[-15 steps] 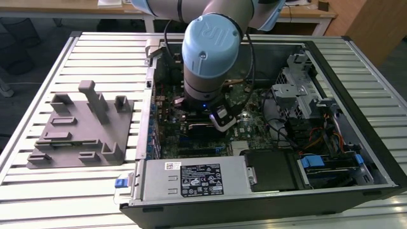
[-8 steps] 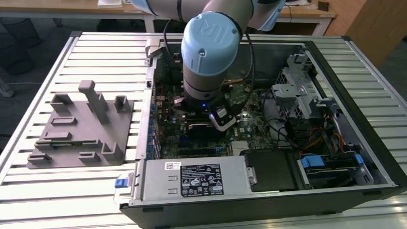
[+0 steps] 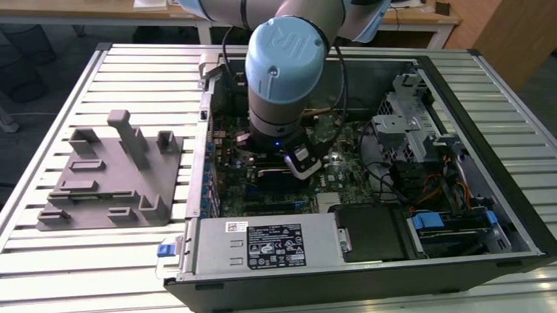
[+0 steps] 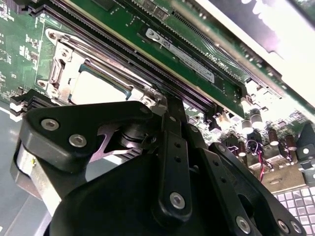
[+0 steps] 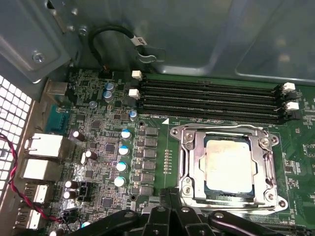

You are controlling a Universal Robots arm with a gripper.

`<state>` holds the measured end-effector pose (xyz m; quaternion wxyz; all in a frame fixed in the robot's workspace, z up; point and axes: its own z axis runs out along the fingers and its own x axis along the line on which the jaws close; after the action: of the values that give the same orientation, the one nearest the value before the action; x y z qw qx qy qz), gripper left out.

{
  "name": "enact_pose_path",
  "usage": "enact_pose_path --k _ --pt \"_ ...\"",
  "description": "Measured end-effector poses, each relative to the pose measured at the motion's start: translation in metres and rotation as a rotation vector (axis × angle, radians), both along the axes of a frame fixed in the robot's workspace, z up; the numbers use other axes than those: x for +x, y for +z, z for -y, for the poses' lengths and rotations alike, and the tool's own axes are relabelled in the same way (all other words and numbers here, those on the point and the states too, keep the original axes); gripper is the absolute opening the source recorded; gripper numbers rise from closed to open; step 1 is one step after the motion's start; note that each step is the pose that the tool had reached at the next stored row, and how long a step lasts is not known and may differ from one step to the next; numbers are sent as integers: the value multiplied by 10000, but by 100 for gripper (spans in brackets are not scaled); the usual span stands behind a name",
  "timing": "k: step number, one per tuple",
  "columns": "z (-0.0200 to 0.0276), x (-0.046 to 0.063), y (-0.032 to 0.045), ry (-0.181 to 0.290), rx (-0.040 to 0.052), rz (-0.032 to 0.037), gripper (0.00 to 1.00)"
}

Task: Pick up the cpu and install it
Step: 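Install the second cpu locking lever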

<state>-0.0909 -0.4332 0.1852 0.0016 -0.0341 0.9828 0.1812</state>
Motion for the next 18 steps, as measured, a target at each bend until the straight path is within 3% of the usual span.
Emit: enact_pose_path --k 7,18 --pt "0 -10 3 1 1 1 11" --pt "1 -14 68 0 -2 -1 11"
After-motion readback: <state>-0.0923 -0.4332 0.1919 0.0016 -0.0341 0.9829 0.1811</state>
